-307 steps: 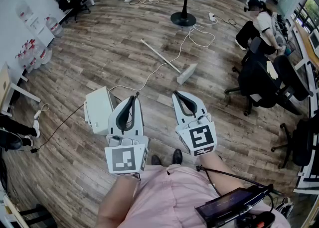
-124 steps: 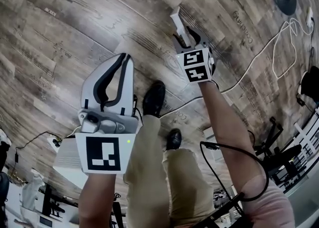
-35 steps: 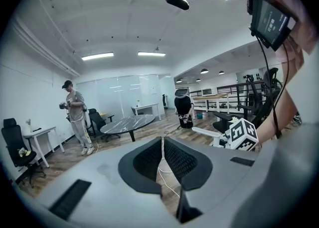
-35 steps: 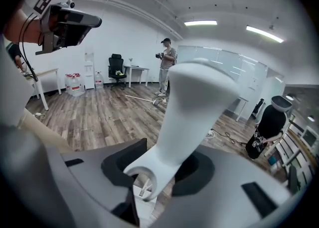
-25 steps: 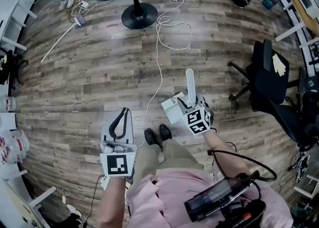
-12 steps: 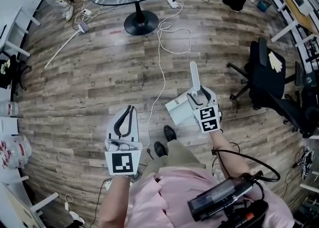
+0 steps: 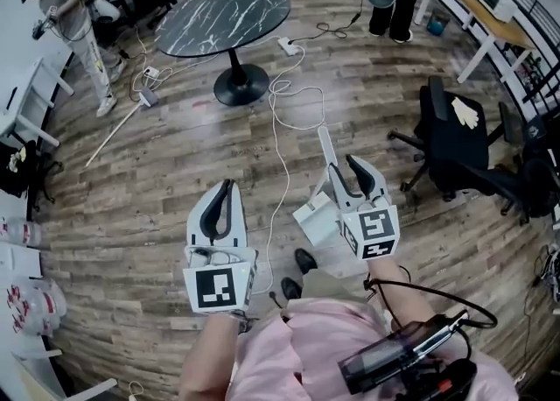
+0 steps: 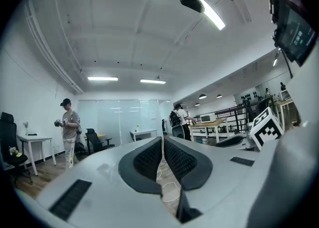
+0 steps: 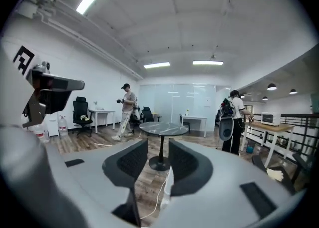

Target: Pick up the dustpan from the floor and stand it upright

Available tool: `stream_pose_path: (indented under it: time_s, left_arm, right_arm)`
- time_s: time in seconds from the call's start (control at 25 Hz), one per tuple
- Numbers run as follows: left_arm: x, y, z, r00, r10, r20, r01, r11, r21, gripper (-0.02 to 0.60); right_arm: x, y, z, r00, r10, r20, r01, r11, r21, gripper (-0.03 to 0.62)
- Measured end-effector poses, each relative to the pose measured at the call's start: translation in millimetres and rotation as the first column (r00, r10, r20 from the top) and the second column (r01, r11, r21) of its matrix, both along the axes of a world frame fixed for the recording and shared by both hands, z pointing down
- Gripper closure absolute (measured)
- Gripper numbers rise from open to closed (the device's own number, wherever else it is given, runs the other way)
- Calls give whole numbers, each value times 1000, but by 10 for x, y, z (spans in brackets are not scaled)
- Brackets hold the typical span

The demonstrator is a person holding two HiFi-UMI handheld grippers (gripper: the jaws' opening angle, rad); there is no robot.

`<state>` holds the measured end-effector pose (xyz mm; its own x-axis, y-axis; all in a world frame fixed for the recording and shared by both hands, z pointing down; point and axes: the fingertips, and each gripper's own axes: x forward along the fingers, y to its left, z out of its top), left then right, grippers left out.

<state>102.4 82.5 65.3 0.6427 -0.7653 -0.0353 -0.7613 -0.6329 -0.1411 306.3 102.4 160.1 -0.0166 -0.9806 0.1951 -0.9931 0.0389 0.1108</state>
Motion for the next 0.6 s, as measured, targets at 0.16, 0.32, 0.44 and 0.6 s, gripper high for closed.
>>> stream_pose_path:
  time_s: [0.16,0.32,0.44,0.6]
  left_arm:
    - [116,52,-250,1000,4,-2,-4,998,67,558]
    - [197,88,-265,1000,16,-11,-15,998,64,558]
    - [198,84,-261,1000,20,-12,-19,998,65,558]
    - [156,94,-227,1000,11,-21,-10,999,51,559]
  right_arm:
    - [-301,98,-391,999,-32,-41,36,995,98,581]
    - [-505,162,-518,996,-81,-45,87,987,135,592]
    - [-567,169,-577,994,-101,-44,107,981,160,592]
    - [-562,158,-592,992,-122,-15,123,978,171,592]
